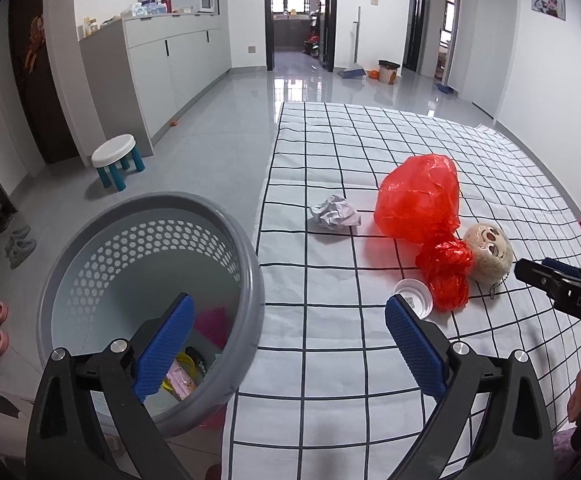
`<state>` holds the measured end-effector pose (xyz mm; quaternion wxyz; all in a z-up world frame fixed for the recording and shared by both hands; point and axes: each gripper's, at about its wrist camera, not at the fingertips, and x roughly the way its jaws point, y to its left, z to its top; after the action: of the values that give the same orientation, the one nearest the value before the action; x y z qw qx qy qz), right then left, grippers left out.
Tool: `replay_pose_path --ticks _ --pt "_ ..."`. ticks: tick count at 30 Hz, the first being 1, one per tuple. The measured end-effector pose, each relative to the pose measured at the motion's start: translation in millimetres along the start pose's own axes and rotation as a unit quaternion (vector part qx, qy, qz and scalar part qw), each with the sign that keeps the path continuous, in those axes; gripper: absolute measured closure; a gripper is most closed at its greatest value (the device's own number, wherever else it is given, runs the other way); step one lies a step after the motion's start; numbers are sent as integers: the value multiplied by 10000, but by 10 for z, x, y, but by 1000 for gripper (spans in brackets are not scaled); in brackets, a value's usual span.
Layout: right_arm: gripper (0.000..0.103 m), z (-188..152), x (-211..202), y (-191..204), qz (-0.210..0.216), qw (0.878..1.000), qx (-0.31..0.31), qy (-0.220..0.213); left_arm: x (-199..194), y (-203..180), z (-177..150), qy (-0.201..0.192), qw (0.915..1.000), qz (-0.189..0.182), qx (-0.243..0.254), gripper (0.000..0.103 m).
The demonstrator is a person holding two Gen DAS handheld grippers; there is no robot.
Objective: Collect trash
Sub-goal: 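Reach the right gripper to the beige plush toy and grasp it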
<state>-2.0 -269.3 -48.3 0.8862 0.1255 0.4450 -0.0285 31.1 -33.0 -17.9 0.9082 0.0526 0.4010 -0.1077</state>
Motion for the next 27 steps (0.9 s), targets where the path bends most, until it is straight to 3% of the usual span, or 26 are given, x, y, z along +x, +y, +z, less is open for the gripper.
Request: replay_pose_path --ticks 27 --pt "28 184 584 153 -363 9981 -347 361 82 -181 -38 78 9997 -26 216 8"
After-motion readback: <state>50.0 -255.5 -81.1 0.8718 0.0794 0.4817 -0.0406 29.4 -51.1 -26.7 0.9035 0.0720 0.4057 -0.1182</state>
